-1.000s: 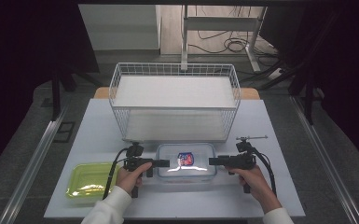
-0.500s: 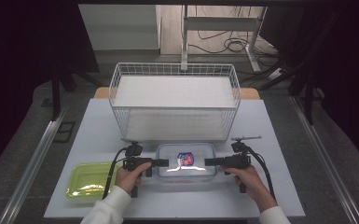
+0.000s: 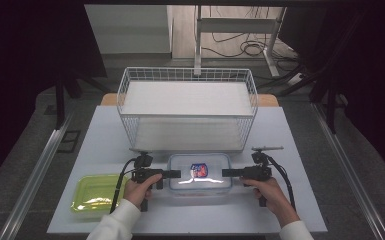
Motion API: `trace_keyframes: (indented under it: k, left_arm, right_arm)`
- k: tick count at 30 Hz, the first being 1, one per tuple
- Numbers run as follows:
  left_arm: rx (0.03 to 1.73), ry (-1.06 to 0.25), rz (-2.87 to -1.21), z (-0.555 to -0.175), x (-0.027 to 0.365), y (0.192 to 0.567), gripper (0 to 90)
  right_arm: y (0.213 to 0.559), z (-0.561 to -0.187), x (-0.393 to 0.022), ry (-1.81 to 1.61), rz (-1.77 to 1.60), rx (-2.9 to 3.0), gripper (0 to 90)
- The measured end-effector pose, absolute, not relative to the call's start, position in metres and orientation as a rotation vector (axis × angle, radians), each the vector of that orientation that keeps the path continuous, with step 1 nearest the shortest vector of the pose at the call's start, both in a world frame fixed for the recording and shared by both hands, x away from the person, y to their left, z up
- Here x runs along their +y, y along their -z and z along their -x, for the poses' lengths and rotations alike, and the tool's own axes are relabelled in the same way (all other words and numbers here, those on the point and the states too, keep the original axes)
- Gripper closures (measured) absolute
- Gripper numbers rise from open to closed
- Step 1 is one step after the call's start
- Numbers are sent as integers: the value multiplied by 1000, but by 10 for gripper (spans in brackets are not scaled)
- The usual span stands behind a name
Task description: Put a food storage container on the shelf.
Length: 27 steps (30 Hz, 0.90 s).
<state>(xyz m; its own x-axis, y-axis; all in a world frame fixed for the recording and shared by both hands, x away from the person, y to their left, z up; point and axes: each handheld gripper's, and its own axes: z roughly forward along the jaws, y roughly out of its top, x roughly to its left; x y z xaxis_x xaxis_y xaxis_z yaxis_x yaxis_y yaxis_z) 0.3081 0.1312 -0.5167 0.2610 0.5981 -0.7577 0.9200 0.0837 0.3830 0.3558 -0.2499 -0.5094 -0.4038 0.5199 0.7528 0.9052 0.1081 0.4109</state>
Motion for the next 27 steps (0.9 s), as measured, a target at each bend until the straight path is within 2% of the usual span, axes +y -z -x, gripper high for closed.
trace_keyframes:
  k: [14, 27]
  left_arm:
    - [1402, 434, -1611, -301, 137, 512, 406]
    - [1365, 445, -1586, -299, 142, 509, 466]
  right_arm:
    - [506, -351, -256, 1259, 1386, -1942, 501]
    - [504, -347, -259, 1271, 1364, -1939, 519]
